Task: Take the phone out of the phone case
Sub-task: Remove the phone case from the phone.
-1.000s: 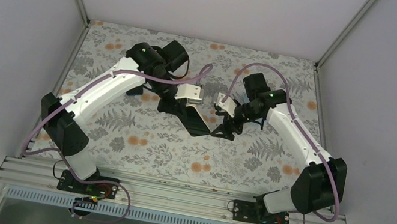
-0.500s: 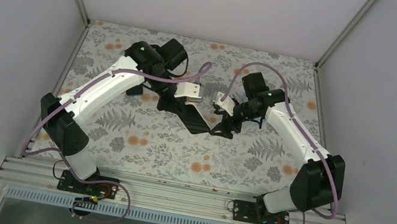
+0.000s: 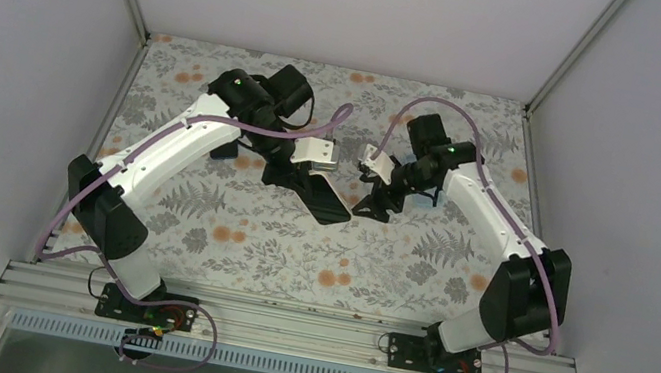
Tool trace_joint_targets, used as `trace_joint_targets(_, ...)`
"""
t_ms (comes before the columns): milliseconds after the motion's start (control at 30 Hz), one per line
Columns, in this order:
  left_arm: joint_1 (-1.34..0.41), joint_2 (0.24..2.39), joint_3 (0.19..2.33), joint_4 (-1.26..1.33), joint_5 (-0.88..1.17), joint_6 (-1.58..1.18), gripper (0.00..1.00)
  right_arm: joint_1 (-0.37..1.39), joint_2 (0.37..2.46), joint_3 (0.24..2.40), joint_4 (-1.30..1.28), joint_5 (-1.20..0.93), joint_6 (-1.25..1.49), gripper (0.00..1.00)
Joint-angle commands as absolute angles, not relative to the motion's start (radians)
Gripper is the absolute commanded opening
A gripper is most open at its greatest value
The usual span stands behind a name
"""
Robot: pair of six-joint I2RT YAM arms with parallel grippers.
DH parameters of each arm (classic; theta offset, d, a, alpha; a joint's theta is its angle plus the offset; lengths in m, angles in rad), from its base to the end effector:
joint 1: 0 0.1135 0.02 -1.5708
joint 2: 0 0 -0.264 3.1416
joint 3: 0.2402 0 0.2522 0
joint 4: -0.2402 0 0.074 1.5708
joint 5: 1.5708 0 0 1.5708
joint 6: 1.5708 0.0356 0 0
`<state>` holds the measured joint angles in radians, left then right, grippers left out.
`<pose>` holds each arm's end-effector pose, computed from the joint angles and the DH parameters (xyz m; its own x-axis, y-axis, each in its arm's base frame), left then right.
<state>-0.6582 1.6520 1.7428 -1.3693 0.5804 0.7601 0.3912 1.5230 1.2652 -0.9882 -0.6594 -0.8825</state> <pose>0.2332 -0.2050 0.3592 -0.1105 0.8137 -0.5706 0.9833 0.0058 -0.1820 0.2618 0.1316 0.2760 -0.1842 -0.7363 -0.6511 -0.9829 0.1377 0.1224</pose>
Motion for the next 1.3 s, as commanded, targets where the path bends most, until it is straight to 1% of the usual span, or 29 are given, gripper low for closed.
trace_joint_targets(0,-0.661,1.621,1.757,-1.358,0.63,0.778,0.02,0.385,1.541,1.291,-1.015,-0.697,-0.911,0.91)
trace_joint_targets(133,-0.661,1.62,1.764,-1.358,0.625,0.778,0.02,0.385,1.55,1.278,-1.077,-0.69,-0.958,0.91)
trace_joint_targets(567,-0.661,1.641,1.775,-1.358,0.64,0.773,0.02,0.385,1.538,1.273,-1.078,-0.723,-0.962,0.91)
trace_joint_targets(633,-0.661,1.639,1.775,-1.358,0.64,0.773,0.02,0.385,1.539,1.275,-1.086,-0.733,-0.969,0.88)
trace_joint_targets(933,-0.661,1.647,1.776,-1.358,0.653,0.775,0.02,0.385,1.549,1.276,-1.13,-0.765,-1.001,0.88)
trace_joint_targets(1267,-0.661,1.651,1.779,-1.358,0.668,0.776,0.02,0.385,1.546,1.27,-1.087,-0.761,-0.972,0.86)
